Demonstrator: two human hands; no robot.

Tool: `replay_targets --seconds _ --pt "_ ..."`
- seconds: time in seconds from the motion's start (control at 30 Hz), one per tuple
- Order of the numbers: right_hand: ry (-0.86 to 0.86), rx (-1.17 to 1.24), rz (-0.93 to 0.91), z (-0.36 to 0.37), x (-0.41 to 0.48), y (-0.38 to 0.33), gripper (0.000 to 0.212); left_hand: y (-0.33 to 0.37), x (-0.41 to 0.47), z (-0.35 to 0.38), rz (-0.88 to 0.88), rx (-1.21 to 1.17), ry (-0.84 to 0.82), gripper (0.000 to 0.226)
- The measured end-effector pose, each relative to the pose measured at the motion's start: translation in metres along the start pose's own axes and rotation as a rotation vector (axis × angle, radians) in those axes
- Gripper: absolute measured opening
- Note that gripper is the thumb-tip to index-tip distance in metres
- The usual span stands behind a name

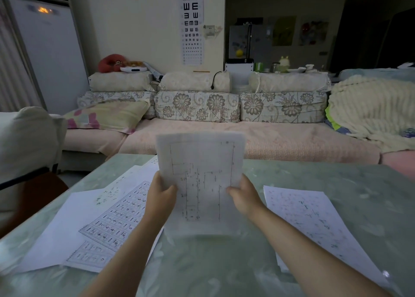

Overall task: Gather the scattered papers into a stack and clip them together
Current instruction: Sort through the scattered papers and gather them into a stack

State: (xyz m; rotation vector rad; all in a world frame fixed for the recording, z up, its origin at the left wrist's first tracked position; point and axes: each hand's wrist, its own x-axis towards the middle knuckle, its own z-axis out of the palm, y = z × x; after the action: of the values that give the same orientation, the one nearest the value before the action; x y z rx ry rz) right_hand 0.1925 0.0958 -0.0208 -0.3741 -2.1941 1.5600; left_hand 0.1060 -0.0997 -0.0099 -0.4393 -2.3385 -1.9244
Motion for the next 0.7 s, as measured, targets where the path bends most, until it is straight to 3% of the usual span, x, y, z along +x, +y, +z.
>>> replay_targets --seconds 0.1,0.17,0.4,0.5,0.6,0.7 --pt "0.096 0.035 0.079 -0.019 0.010 -0.003 0.033 0.012 0.005 0.004 -0.028 -0.095 -0.017 0.027" --pt "0.133 0.042 0.157 -0.036 0.010 0.001 0.031 0.013 0.004 0.017 -0.149 -0.186 -0.121 0.019" --pt "0.182 -0.116 0.377 -0.114 -0.006 0.034 0.027 0.015 -0.010 0.095 -0.379 0.105 -0.513 0.018" --pt "0.241 -0.205 0.412 -0.152 -0.015 0.052 0.025 0.021 -0.022 0.132 -0.368 0.154 -0.618 0.006" --pt "0.313 -0.291 0.439 -0.183 -0.025 0.068 0.017 0.020 -0.035 0.168 -0.309 0.218 -0.671 0.017" --pt "0.294 -0.399 0.458 -0.206 -0.034 0.088 0.032 0.011 -0.047 0.200 -0.249 0.285 -0.629 0.022"
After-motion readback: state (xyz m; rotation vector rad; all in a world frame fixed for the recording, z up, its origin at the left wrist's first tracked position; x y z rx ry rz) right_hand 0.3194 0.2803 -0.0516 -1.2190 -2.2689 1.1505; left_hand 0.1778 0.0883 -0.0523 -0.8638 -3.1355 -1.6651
